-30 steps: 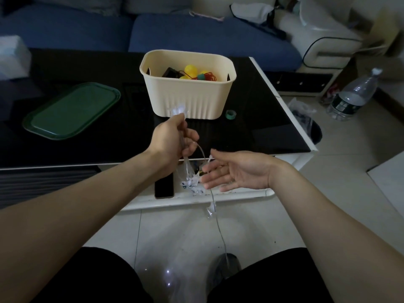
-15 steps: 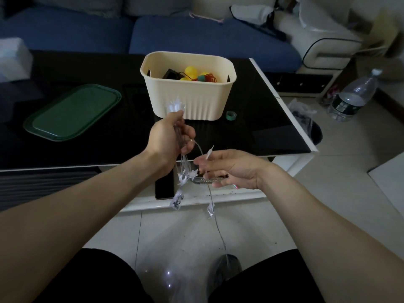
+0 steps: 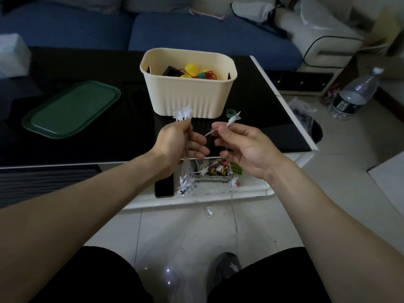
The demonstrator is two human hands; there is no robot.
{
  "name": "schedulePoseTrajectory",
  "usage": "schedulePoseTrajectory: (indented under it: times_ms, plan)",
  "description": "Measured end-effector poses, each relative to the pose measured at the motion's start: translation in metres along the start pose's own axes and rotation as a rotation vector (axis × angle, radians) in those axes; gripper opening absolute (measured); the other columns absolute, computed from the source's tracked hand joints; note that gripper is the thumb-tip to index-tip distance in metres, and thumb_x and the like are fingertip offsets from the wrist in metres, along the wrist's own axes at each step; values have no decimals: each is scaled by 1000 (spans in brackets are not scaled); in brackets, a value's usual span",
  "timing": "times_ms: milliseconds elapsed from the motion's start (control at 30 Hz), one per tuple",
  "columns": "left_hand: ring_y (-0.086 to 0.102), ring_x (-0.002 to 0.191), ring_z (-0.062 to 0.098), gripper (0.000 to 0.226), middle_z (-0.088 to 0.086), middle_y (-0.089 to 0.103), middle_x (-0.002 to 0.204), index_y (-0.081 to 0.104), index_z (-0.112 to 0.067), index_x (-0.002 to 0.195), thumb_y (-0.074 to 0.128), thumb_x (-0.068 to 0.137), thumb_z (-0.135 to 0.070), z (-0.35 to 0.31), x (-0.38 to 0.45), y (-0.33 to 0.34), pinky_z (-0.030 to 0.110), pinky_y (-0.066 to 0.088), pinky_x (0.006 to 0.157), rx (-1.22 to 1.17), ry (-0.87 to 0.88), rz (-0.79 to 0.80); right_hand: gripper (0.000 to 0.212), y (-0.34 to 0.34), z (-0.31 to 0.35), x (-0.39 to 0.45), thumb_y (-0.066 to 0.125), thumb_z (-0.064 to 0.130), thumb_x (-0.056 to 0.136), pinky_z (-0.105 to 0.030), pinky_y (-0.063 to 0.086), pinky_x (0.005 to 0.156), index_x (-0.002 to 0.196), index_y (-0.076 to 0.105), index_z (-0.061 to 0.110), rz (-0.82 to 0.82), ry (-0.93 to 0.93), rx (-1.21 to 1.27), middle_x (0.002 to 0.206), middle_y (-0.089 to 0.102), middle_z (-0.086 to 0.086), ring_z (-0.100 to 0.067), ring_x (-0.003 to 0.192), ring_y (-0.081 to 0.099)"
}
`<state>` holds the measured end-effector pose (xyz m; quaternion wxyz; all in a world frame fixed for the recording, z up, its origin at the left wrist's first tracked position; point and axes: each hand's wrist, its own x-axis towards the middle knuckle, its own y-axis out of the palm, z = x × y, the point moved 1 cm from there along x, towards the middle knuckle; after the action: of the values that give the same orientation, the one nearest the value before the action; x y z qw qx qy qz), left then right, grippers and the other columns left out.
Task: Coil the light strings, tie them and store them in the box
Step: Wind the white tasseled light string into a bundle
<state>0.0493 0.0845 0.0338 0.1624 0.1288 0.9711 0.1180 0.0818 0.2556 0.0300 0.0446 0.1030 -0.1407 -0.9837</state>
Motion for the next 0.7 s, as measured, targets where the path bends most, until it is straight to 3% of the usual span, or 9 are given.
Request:
schedulePoseTrajectory:
  times_ms: [100,200,333,467,567,633,700]
  plan:
    - [59,52,29,38,16,59,66,43,-10,78,25,108,-25,5,0,3,33,50,53,52,-21,48,16,7,-3,0,66,11,89,-18,51,53,104,73,10,-21,-68,-49,78,72,2,-7,70,65]
    - [58,54,28,34,21,58,75,50,-2,88,24,106,-15,10,-2,4,32,49,52,135,10,99,12,12,-7,3,71,8,89,-18,39,42,100,74,9,-100,-157,-171,72,67,-5,-8,58,57]
    - [60,59,27,38,20,60,79,56,5,97,25,107,-14,15,-4,4,35,51,58,219,26,152,14,20,-10,4,67,14,95,-23,40,48,101,75,5,-99,-190,-261,71,55,-15,-20,58,49]
    - [62,56,23,39,12,66,68,57,8,101,30,108,-19,15,-7,8,33,53,58,245,56,179,17,22,-9,2,68,12,94,-17,36,41,102,74,-3,-90,-238,-321,63,54,-14,-8,42,46]
    - [61,54,21,35,12,64,68,57,12,105,32,107,-12,15,-6,7,32,52,55,251,73,148,15,20,-10,-1,73,4,89,-13,42,43,102,73,-2,-153,-254,-322,70,65,-15,-4,45,57]
    - [60,52,21,34,13,61,70,58,10,101,32,106,-10,16,-4,6,30,51,52,263,83,114,7,17,-10,0,73,8,90,-11,44,49,93,75,2,-178,-250,-393,69,69,-6,-2,52,62]
    - [55,45,17,33,7,60,63,56,-1,85,32,106,-9,16,-4,7,28,46,48,261,91,86,27,18,-9,1,65,20,98,-15,41,52,84,74,0,-192,-241,-497,61,64,-1,-3,51,55]
